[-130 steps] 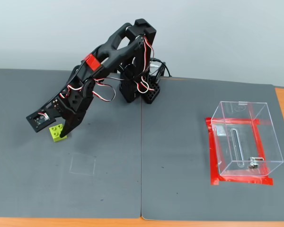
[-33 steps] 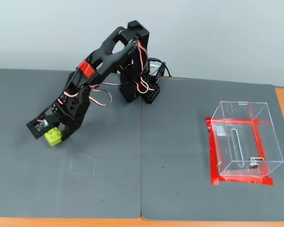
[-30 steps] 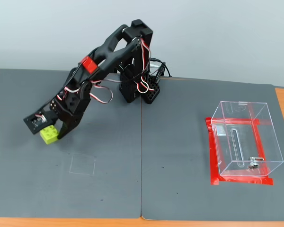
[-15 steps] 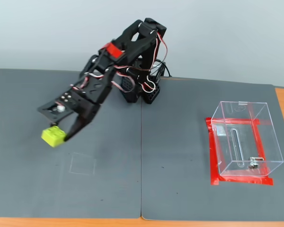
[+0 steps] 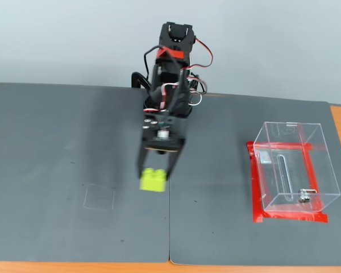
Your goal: Pick the green lego block and place it into the transparent box
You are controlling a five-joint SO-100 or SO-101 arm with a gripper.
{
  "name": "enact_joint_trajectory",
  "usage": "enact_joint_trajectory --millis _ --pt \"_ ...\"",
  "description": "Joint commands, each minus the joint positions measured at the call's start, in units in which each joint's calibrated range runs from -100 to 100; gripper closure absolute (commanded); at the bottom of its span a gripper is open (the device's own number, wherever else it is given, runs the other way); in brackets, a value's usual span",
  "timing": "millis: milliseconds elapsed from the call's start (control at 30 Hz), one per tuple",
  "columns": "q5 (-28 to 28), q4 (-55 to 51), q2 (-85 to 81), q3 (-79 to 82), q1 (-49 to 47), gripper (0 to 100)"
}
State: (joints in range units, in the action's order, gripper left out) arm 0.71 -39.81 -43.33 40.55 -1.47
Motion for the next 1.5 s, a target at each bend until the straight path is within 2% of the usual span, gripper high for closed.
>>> enact_joint_trajectory --millis 0,533,800,1100,1467 --pt "0.3 -3.0 -2.8 -2.6 -5.4 92" --pt "1.2 -2.9 -1.0 -2.8 -32.7 92" --pt "2.1 -3.6 13.0 -13.5 -45.0 92" --pt "2.1 -3.7 27.9 -24.7 -50.6 92" --pt "2.1 -3.6 32.9 -27.2 -54.1 91"
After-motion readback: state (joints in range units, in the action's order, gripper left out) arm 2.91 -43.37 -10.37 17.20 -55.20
